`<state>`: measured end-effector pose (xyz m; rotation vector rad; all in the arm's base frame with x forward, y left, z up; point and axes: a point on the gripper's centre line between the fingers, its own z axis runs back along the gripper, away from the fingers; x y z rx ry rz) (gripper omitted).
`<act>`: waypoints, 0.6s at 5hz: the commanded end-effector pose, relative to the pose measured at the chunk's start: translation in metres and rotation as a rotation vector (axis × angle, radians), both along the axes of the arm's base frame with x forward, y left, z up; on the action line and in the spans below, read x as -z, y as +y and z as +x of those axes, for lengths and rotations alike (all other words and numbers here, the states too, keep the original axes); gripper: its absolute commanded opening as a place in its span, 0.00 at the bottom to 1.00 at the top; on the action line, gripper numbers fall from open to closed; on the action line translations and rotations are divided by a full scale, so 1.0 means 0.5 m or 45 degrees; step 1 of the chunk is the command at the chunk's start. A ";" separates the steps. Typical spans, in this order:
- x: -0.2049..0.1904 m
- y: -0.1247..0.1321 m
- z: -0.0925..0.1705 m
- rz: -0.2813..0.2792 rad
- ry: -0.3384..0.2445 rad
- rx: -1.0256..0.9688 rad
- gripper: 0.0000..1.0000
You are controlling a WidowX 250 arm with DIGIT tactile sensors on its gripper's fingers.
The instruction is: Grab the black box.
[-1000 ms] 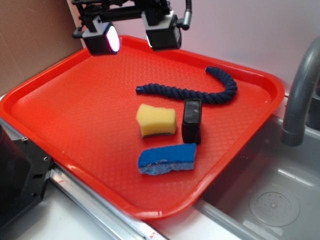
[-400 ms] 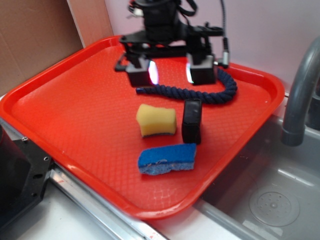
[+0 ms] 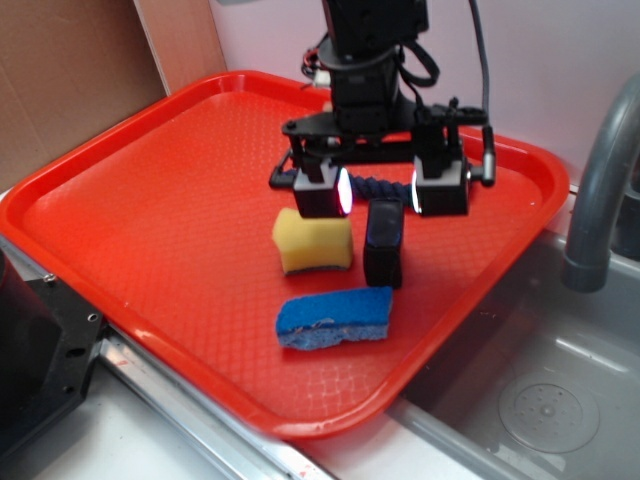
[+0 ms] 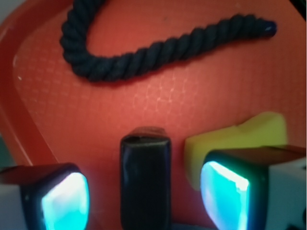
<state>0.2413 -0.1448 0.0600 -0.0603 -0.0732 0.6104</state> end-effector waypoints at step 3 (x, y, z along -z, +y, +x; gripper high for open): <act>0.036 0.023 0.044 -0.055 0.079 0.018 0.00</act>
